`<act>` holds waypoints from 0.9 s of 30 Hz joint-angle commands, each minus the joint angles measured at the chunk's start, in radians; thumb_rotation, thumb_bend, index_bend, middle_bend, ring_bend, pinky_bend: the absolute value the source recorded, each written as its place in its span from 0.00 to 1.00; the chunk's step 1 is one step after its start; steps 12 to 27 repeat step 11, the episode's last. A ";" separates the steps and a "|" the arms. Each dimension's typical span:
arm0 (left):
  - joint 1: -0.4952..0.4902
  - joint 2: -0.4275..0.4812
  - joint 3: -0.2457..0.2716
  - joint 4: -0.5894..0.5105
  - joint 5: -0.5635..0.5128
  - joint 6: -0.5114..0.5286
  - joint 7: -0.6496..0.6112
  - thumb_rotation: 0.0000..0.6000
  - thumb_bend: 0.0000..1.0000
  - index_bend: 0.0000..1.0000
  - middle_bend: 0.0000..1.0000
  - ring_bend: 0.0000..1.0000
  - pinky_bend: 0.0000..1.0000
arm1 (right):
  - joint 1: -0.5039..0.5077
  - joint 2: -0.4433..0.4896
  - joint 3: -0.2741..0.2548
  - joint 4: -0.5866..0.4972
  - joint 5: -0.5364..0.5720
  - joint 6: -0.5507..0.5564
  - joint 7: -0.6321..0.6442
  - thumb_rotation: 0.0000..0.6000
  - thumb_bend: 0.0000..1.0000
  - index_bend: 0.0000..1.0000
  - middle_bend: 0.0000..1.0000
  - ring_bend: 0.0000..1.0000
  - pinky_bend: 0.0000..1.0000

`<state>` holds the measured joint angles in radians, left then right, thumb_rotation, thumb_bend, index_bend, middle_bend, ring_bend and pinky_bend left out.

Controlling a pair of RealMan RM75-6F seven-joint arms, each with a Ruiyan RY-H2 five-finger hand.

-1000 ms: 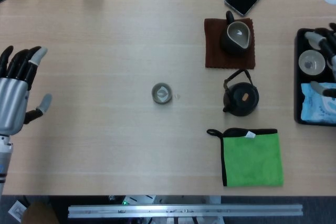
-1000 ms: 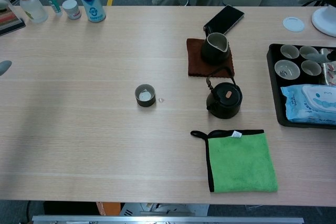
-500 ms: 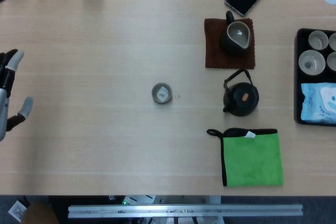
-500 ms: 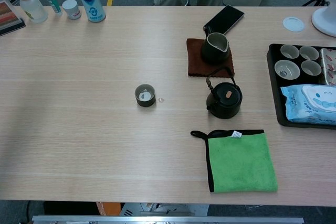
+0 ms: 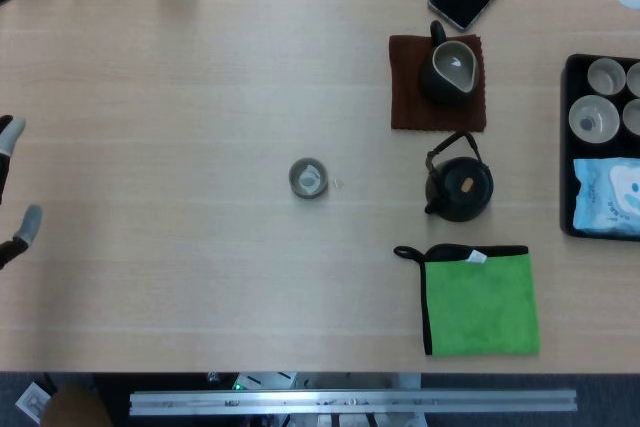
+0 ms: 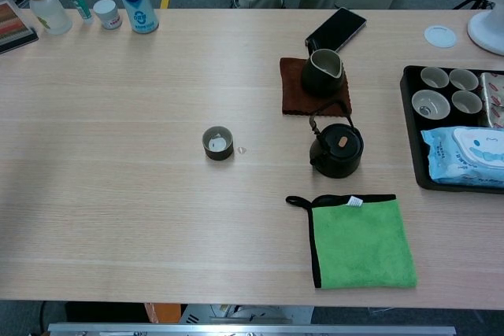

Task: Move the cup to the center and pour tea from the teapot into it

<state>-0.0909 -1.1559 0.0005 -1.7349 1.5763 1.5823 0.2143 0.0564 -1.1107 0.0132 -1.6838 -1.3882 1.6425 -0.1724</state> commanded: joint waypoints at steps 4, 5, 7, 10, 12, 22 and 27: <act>0.007 0.010 -0.007 0.001 -0.016 -0.003 -0.014 1.00 0.30 0.07 0.12 0.12 0.03 | -0.016 0.004 0.008 0.002 -0.006 -0.003 0.014 1.00 0.00 0.21 0.24 0.11 0.00; 0.008 0.011 -0.009 0.000 -0.017 -0.003 -0.015 1.00 0.30 0.07 0.12 0.12 0.03 | -0.017 0.005 0.010 0.002 -0.007 -0.005 0.018 1.00 0.00 0.21 0.24 0.11 0.00; 0.009 0.012 -0.012 -0.001 -0.018 -0.003 -0.016 1.00 0.30 0.07 0.12 0.12 0.03 | -0.019 0.008 0.014 0.002 -0.008 -0.012 0.024 1.00 0.00 0.21 0.24 0.11 0.00; 0.011 0.015 -0.013 -0.005 -0.017 -0.004 -0.011 1.00 0.30 0.07 0.12 0.12 0.03 | -0.022 0.012 0.017 0.001 -0.013 -0.022 0.032 1.00 0.00 0.21 0.24 0.11 0.00; 0.011 0.015 -0.014 -0.007 -0.017 -0.005 -0.009 1.00 0.30 0.07 0.12 0.12 0.03 | -0.023 0.013 0.018 0.000 -0.015 -0.026 0.036 1.00 0.00 0.21 0.24 0.11 0.00; 0.011 0.015 -0.014 -0.007 -0.017 -0.005 -0.009 1.00 0.30 0.07 0.12 0.12 0.03 | -0.023 0.013 0.018 0.000 -0.015 -0.026 0.036 1.00 0.00 0.21 0.24 0.11 0.00; 0.011 0.015 -0.014 -0.007 -0.017 -0.005 -0.009 1.00 0.30 0.07 0.12 0.12 0.03 | -0.023 0.013 0.018 0.000 -0.015 -0.026 0.036 1.00 0.00 0.21 0.24 0.11 0.00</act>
